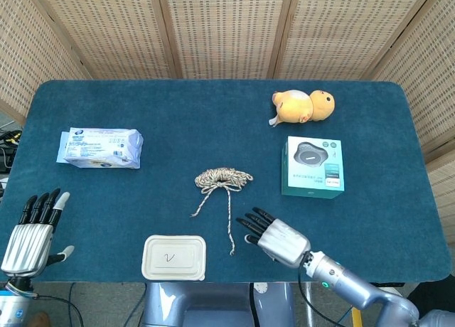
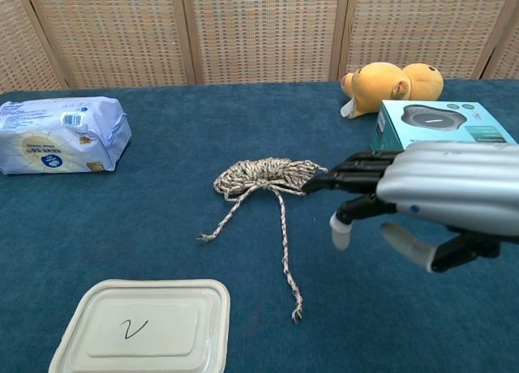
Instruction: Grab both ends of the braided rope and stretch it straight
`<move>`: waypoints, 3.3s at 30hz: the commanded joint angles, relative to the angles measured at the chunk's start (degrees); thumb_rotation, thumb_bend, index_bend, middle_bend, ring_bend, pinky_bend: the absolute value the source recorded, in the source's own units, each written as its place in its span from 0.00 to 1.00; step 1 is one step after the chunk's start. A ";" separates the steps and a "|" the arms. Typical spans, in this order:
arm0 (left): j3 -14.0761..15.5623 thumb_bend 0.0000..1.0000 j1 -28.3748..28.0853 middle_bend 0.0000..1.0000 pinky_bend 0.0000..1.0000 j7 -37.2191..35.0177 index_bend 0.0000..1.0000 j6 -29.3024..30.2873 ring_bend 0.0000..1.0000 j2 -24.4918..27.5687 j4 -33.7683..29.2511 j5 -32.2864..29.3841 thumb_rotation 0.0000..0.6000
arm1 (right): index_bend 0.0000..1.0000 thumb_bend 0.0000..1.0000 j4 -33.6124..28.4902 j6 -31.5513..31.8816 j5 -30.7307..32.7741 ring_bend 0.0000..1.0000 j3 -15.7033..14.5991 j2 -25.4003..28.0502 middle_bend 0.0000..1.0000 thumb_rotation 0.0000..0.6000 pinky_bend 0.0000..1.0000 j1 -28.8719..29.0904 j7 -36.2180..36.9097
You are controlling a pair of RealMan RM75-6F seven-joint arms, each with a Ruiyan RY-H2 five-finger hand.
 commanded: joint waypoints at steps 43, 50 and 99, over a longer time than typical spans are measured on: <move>1.13 0.00 -1.23 0.00 0.00 1.92 0.00 -0.03 0.00 -1.09 0.21 -1.01 1.00 | 0.35 0.80 11.14 -2.68 24.73 0.00 -4.56 -16.90 0.00 1.00 0.00 8.18 -24.36; 1.35 0.00 -1.36 0.00 0.00 2.49 0.00 -0.08 0.00 -1.30 0.13 -1.02 1.00 | 0.36 0.80 12.44 -0.32 26.08 0.00 -4.48 -14.11 0.00 1.00 0.00 7.82 -23.76; 1.74 0.00 -1.88 0.00 0.00 1.98 0.00 -0.35 0.00 -1.10 0.20 -1.53 1.00 | 0.45 0.39 16.67 8.78 40.38 0.00 1.13 -21.17 0.00 1.00 0.00 7.49 -18.50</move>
